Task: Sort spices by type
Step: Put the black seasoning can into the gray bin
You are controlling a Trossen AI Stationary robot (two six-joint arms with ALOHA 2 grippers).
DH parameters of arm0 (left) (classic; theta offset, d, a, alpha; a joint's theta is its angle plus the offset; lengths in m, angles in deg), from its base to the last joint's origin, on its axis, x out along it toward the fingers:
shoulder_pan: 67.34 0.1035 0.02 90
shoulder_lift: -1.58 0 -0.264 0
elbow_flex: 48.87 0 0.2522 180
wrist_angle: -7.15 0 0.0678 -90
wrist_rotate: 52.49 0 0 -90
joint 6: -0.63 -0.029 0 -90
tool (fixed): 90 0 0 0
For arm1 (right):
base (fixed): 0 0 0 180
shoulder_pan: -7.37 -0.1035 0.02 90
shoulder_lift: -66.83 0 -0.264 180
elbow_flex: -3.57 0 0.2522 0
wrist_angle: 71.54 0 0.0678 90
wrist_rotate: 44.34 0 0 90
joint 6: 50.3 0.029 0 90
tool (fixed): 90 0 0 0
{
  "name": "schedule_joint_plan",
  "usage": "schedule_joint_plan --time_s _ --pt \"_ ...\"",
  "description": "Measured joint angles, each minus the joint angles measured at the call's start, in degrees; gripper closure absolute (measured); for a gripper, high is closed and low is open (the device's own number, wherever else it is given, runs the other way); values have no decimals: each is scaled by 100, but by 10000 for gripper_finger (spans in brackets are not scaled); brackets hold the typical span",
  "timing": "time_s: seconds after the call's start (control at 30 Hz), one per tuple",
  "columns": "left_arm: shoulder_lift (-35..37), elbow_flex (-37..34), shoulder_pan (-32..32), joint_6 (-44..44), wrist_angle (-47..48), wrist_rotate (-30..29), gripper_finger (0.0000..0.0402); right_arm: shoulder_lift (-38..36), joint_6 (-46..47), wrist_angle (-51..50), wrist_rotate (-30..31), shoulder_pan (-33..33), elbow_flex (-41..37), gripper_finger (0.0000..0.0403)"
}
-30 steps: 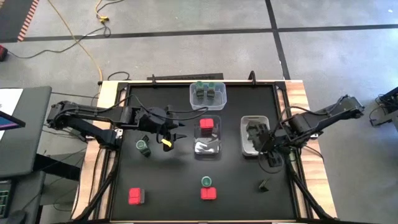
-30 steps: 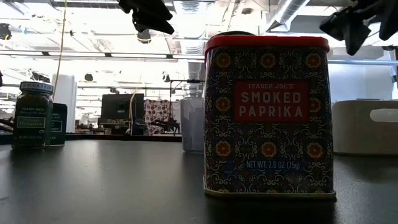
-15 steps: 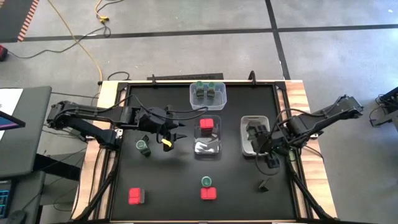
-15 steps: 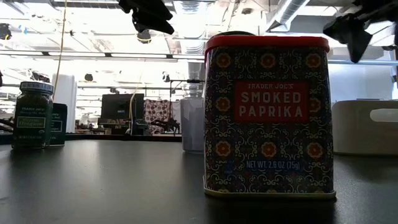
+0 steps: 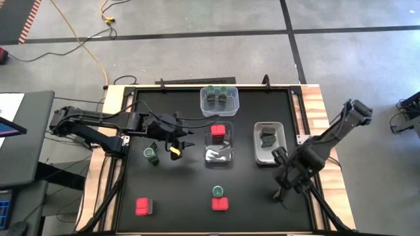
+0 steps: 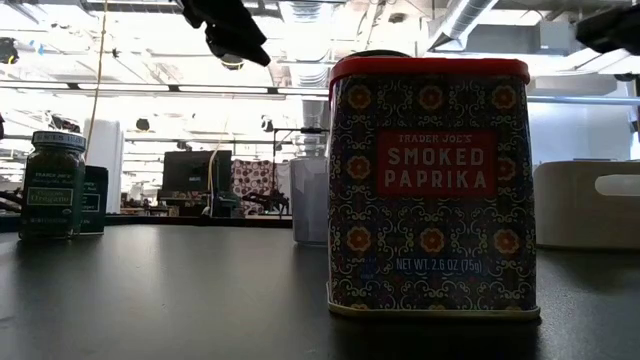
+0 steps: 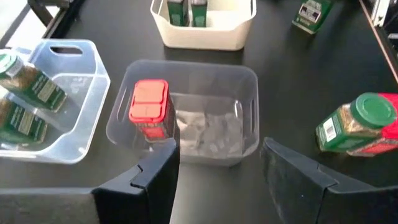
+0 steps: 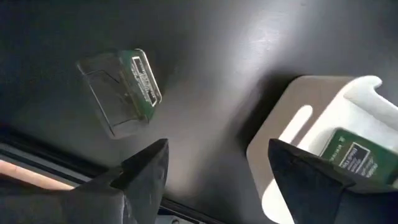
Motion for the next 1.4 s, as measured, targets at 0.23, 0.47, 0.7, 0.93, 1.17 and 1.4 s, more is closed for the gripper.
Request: schedule_joint_plan --time_s 0.23,0.47,0.7,0.93,1.17,1.4 --pt "-2 -2 -29 44 199 57 187 520 8 94 -92 -343 181 97" --pt "-2 -2 -42 55 273 66 187 783 38 293 -563 -703 182 97" --pt "-2 -2 -42 55 269 66 187 800 304 664 -634 -973 182 97" --pt "-2 -2 -42 54 267 66 187 832 316 1190 -623 -1095 -68 97" --pt "-1 -2 -44 -7 260 66 187 832 557 1558 -613 -1091 -352 105" --pt "-2 -4 -44 -36 258 66 187 832 557 1722 -597 -1093 -364 143"
